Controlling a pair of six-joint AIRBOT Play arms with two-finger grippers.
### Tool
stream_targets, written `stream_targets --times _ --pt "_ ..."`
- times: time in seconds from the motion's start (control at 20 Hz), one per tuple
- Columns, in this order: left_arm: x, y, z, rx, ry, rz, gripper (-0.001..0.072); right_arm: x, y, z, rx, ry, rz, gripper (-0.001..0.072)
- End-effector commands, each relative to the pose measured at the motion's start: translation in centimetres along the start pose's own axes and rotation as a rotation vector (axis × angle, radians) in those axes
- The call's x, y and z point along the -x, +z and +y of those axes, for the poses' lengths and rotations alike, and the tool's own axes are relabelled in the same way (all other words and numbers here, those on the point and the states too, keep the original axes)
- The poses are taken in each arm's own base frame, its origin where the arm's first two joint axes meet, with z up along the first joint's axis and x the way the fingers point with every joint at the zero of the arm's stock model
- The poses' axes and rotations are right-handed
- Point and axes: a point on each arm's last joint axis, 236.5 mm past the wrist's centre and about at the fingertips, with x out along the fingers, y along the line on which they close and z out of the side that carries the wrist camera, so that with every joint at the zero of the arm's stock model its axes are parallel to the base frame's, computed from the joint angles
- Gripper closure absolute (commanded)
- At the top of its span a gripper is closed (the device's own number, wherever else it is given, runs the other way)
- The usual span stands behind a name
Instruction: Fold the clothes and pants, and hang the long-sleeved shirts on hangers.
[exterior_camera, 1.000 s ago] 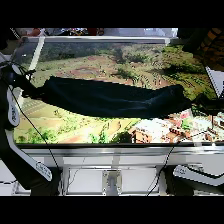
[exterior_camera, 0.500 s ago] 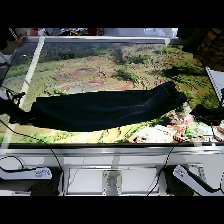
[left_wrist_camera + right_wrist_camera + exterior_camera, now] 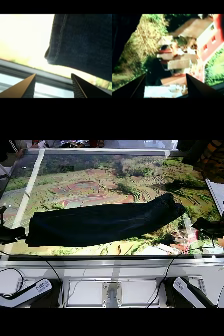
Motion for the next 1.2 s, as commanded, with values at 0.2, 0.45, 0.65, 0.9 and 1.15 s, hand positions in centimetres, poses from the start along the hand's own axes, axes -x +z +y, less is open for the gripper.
stream_targets --times 0.2,0.45,0.65,0.9,1.15 --pt "1.7 2.6 -3.4 0.006 -0.143 -0.144 0.019 -4.2 9.2 5.8 0.084 0.016 -0.11 0.0173" --pt "1.9 2.9 -4.0 0.01 -0.169 -0.16 0.019 -10.6 10.9 7.4 0.004 0.028 0.024 0.0176" --pt "2.0 3.4 -4.1 0.016 -0.173 -0.178 0.019 -14.5 9.0 8.5 -0.005 0.023 0.111 0.0242" --pt "2.1 3.6 -4.4 0.015 -0.187 -0.188 0.019 -14.1 7.0 8.9 0.04 0.013 0.197 0.07" --pt "2.2 4.1 -4.2 0.004 -0.178 -0.213 0.019 -4.6 7.4 4.8 0.175 -0.194 0.153 0.0701"
